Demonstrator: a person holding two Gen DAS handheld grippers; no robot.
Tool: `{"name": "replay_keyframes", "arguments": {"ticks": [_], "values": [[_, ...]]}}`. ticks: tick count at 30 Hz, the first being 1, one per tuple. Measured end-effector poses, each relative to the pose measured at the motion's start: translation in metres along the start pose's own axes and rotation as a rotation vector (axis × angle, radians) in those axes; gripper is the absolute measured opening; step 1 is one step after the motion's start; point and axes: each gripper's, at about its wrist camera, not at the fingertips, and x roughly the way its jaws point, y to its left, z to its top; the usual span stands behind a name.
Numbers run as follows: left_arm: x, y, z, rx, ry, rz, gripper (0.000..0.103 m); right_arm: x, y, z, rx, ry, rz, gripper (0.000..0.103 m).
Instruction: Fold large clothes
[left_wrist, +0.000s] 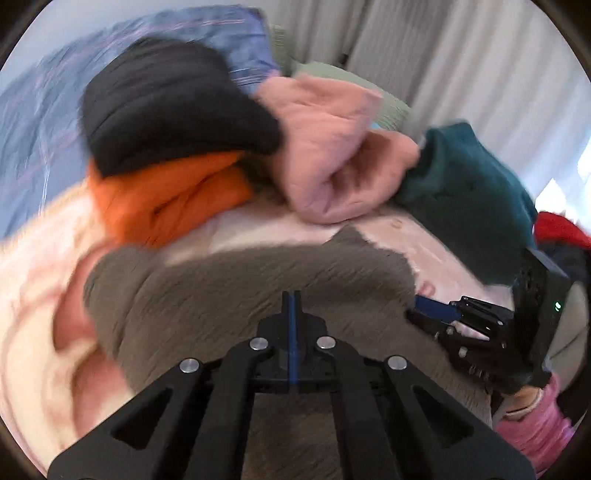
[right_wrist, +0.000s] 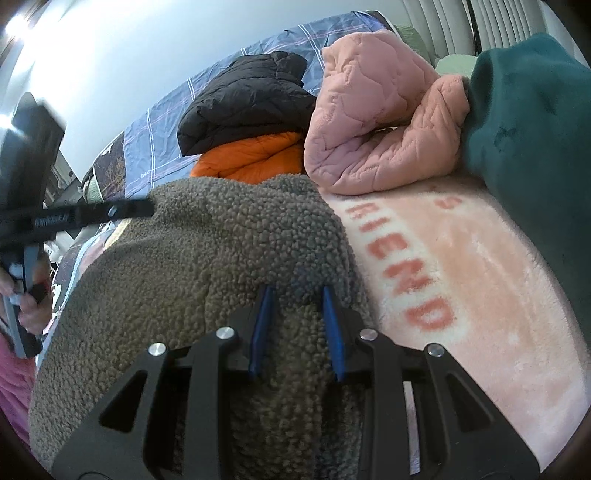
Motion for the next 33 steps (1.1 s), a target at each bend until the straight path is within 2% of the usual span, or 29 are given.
{"name": "replay_keyframes", "arguments": {"ticks": [2,4,5,7,8,10,17,20,25,27,30,33], "values": [[0.022,-0.021,0.015,0.049,0.068,-0.016,0.000,-0.001,-0.001,-0.001,0.006,-0.002,0.004,0.029],[0.047,-0.030,0.021,0.076,0.125,0.037,0.000,-0.001,-0.002,-0.001,0.011,-0.004,0.007,0.029],[0.066,-0.032,0.022,0.083,0.179,0.068,0.001,-0.001,-0.003,-0.001,0.016,-0.005,0.000,0.029],[0.081,-0.024,0.024,0.041,0.224,0.043,0.003,0.001,-0.005,0.000,0.033,0.001,-0.010,0.029],[0.085,-0.013,0.023,-0.020,0.246,0.003,0.003,0.002,-0.007,0.001,0.041,0.007,-0.003,0.029],[0.088,0.001,0.019,-0.080,0.276,-0.034,0.004,0.004,-0.007,0.003,0.046,0.017,0.010,0.029],[0.084,-0.003,0.013,-0.081,0.277,0.009,0.004,0.003,-0.003,0.004,0.029,0.011,-0.008,0.030],[0.067,-0.014,0.013,-0.062,0.255,0.022,0.001,0.000,-0.001,0.002,0.023,0.000,-0.021,0.031],[0.030,-0.019,-0.002,-0.064,0.268,0.010,0.001,0.000,-0.003,0.001,0.033,-0.002,-0.019,0.033],[0.020,-0.009,-0.010,-0.134,0.283,-0.033,0.001,0.001,-0.004,0.001,0.036,-0.002,-0.016,0.034],[0.014,0.011,-0.018,-0.299,0.301,-0.121,0.001,0.001,-0.004,0.001,0.035,-0.003,-0.015,0.034],[0.014,0.013,-0.022,-0.331,0.309,-0.155,0.001,0.001,-0.004,0.001,0.036,-0.003,-0.015,0.034]]}}
